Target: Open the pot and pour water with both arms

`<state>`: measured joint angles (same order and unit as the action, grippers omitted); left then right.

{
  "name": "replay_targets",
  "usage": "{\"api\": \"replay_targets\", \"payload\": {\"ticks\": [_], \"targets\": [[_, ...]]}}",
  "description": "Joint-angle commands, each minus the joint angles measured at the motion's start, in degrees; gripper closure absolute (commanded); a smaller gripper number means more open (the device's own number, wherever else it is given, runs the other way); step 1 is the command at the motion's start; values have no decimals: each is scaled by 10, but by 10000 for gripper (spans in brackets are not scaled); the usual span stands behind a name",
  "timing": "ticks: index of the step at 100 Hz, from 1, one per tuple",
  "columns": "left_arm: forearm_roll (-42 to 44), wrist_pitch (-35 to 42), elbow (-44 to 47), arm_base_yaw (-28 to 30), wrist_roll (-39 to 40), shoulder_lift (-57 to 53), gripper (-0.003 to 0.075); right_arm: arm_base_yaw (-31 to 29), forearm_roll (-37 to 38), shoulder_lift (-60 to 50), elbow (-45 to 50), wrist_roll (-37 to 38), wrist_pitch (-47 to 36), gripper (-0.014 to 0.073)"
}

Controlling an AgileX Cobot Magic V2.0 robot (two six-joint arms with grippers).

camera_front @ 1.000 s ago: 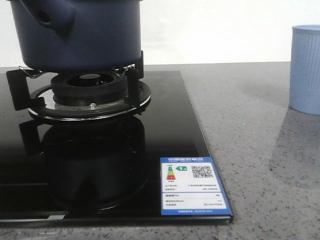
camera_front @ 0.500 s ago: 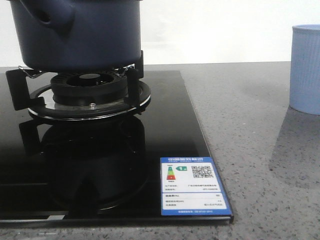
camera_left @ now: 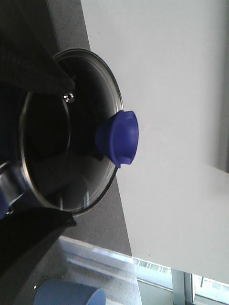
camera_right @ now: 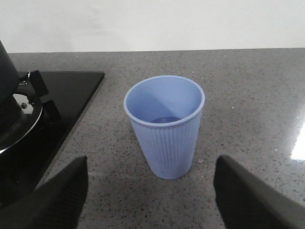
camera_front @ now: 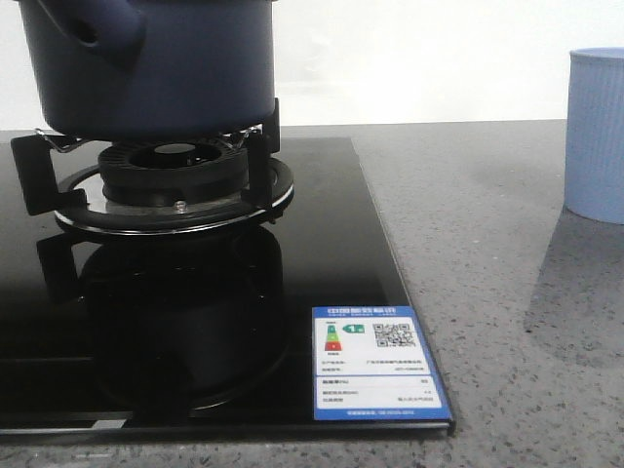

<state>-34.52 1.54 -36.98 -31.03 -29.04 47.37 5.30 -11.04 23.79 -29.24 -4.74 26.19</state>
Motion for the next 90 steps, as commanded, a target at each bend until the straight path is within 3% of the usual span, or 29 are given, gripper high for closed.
{"api": "replay_targets", "payload": {"ticks": [1, 34, 90], "targets": [[6, 76, -39, -4, -2, 54, 252, 0, -3, 8, -20, -5, -39, 91], [19, 99, -136, -3, -2, 199, 197, 0, -3, 8, -20, -4, -38, 91], [19, 98, -188, -1, -2, 271, 201, 0, -6, 8, -20, -4, -37, 91]]}}
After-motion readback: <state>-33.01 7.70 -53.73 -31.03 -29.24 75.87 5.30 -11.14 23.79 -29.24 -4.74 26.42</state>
